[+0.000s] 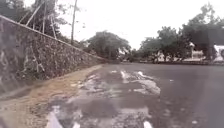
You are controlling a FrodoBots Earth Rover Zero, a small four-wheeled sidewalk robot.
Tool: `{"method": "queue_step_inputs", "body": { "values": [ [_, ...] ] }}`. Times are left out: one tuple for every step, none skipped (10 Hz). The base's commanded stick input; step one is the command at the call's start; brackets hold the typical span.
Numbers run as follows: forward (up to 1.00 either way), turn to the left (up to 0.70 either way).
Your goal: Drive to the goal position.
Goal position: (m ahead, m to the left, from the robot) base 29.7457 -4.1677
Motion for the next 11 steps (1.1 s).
{"method": "queue_step_inputs", "body": {
  "values": [
    [0.85,-0.1],
    [0.85,-0.23],
    [0.85,-0.23],
    [0.85,-0.23],
    [0.85,-0.23],
    [0.85,-0.23],
    [0.85,-0.23],
    [0.85,-0.23],
    [0.85,-0.23],
    [0.85,-0.19],
    [0.85,-0.14]
  ]
}}
